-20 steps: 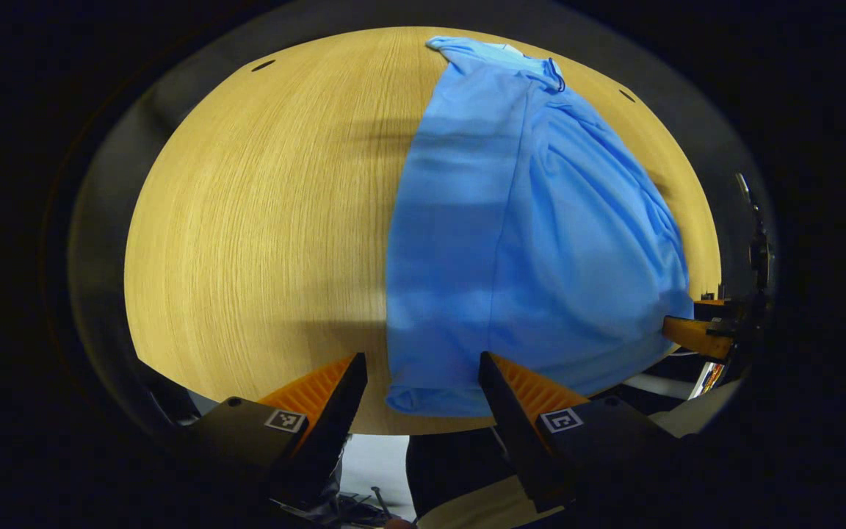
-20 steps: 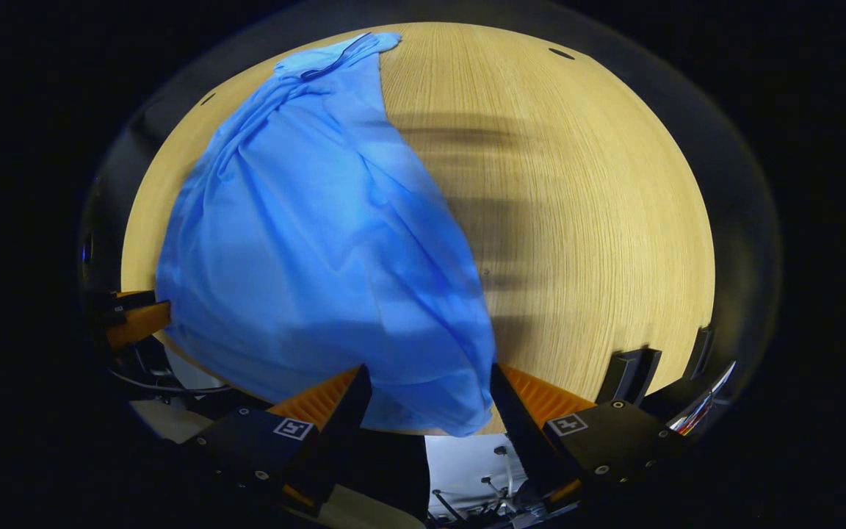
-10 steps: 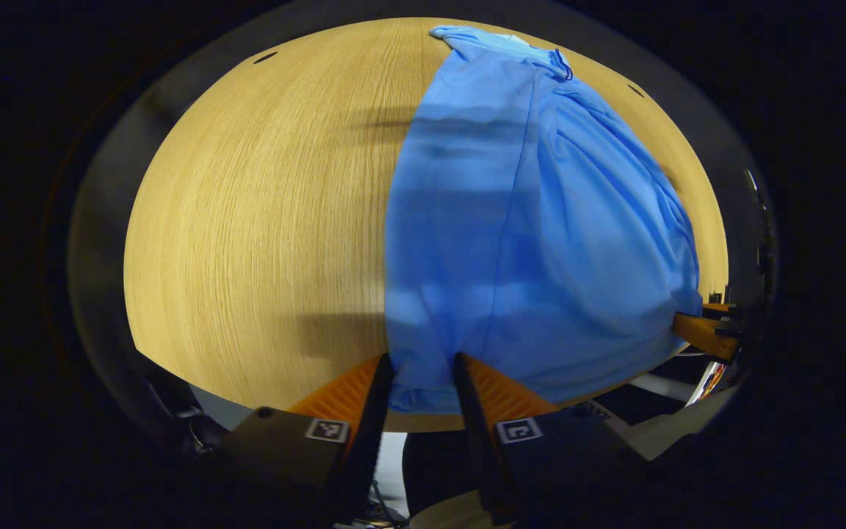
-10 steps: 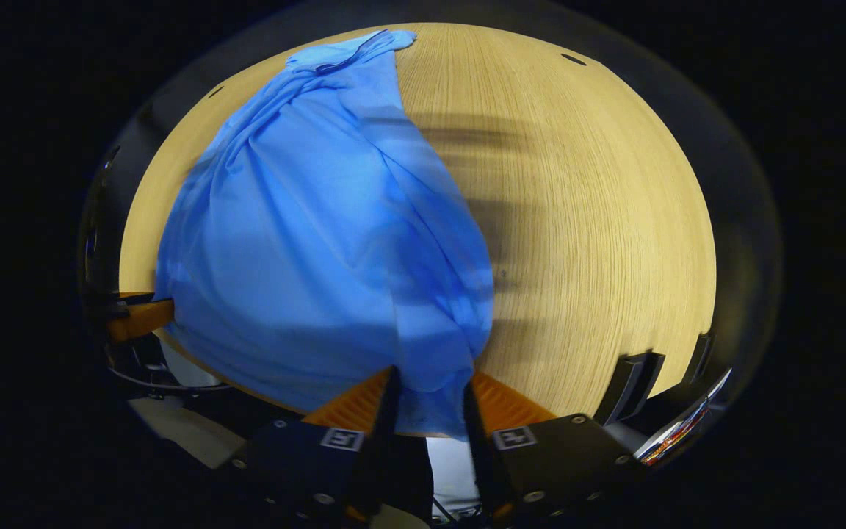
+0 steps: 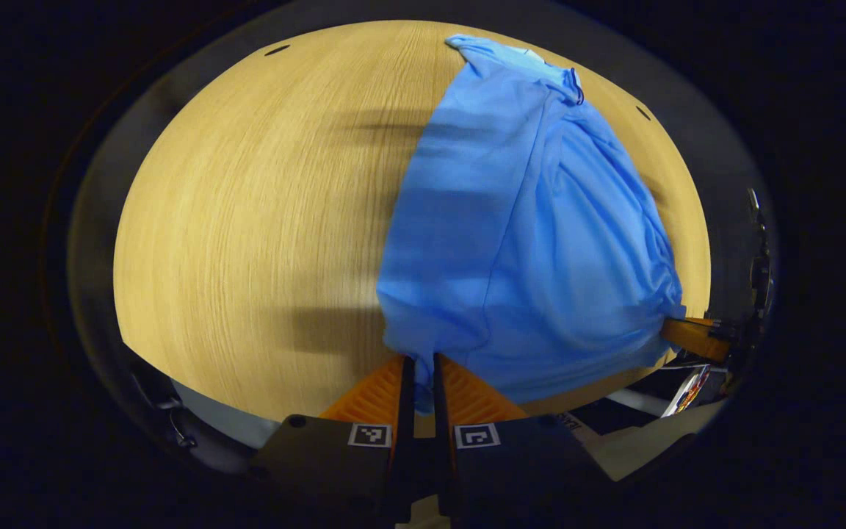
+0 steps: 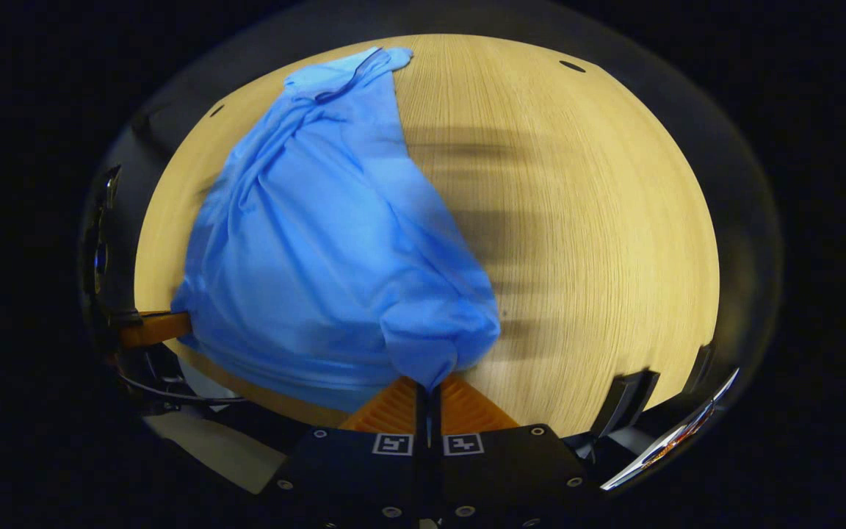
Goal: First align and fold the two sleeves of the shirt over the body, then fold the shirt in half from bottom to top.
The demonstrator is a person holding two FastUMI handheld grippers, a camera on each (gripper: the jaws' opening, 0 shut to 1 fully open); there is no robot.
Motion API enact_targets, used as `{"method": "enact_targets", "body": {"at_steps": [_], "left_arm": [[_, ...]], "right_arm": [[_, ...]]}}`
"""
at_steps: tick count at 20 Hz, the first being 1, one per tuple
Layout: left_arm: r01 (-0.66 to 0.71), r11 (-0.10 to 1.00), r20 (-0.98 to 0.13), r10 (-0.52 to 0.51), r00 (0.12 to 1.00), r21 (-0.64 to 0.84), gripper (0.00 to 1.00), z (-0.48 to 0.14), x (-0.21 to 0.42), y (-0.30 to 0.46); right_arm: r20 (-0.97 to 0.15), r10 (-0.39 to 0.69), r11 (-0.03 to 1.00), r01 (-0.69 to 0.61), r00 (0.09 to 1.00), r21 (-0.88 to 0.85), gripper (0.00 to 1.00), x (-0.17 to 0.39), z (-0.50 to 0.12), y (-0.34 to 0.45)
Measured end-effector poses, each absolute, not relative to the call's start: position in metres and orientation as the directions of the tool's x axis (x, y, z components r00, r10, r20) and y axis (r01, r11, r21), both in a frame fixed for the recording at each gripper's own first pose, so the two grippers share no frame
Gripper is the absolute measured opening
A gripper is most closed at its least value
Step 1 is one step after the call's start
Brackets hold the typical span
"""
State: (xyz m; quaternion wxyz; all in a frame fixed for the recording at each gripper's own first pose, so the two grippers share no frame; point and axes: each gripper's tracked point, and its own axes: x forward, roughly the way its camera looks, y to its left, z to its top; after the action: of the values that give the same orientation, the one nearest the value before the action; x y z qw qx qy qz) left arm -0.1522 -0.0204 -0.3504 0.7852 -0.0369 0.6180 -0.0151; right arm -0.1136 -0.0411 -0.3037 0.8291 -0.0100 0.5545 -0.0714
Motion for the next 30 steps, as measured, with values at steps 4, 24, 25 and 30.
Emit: {"method": "enact_targets", "body": {"at_steps": [4,24,25,30], "left_arm": [[0.021,0.997,-0.948,-0.077,0.310,-0.074,0.18,-0.325,-0.098,-0.020],[0.074,0.997,-0.827,-0.074,0.558,-0.039,0.18,-0.230,0.182,-0.021],[0.077,0.997,-0.821,-0.065,0.567,-0.026,0.18,-0.230,0.194,-0.019],[0.064,0.998,-0.817,-0.050,0.575,-0.016,0.18,-0.243,0.234,-0.016]], "right_arm": [[-0.880,-0.137,0.990,0.093,0.455,-0.107,0.01,-0.064,-0.267,-0.042],[-0.671,-0.165,0.986,0.108,0.723,-0.126,0.00,0.199,-0.116,-0.035],[-0.668,-0.171,0.985,0.113,0.725,-0.130,0.00,0.210,-0.119,-0.038],[-0.692,-0.198,0.980,0.142,0.694,-0.139,0.00,0.248,-0.154,-0.054]]}}
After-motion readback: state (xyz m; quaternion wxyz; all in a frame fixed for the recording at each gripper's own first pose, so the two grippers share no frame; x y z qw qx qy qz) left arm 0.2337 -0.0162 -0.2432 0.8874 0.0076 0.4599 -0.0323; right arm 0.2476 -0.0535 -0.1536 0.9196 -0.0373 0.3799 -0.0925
